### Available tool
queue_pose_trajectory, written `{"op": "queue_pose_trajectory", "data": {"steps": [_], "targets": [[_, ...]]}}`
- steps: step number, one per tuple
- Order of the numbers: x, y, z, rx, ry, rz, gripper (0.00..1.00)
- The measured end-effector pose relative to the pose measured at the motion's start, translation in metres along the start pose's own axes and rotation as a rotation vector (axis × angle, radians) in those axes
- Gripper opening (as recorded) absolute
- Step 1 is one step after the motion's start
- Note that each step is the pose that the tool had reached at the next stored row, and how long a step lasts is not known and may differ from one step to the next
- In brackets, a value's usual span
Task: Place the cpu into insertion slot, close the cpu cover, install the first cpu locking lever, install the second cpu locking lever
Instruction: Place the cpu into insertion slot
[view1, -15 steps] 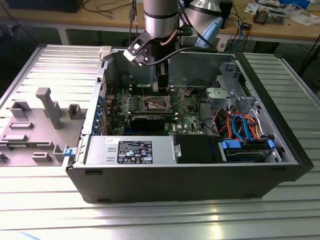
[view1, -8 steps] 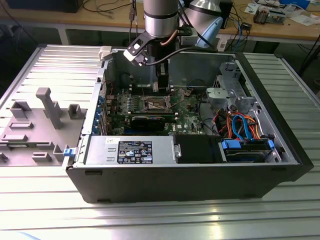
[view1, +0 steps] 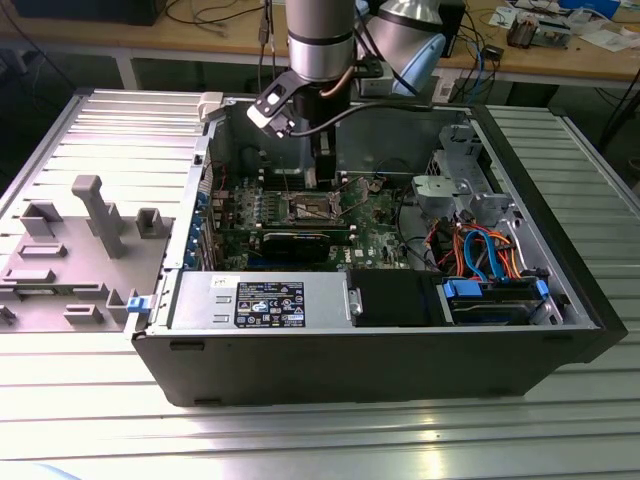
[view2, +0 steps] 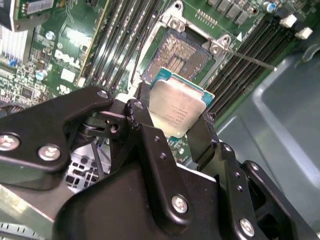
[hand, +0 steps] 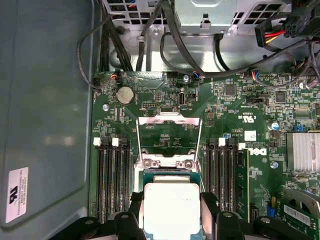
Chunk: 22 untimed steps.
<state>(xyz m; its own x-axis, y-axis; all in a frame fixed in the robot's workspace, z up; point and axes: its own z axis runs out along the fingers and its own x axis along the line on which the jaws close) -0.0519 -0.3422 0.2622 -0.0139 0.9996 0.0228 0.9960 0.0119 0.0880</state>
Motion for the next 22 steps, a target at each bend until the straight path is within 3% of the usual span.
{"op": "queue_pose_trajectory", "data": {"steps": [10, 22], "targets": [[-0.0004, -0.0036, 0.0194, 0.0001, 0.0018, 0.0, 0.54], [-0.0005, -0.0036, 0.0196, -0.0002, 0.0017, 0.0, 0.54]]}}
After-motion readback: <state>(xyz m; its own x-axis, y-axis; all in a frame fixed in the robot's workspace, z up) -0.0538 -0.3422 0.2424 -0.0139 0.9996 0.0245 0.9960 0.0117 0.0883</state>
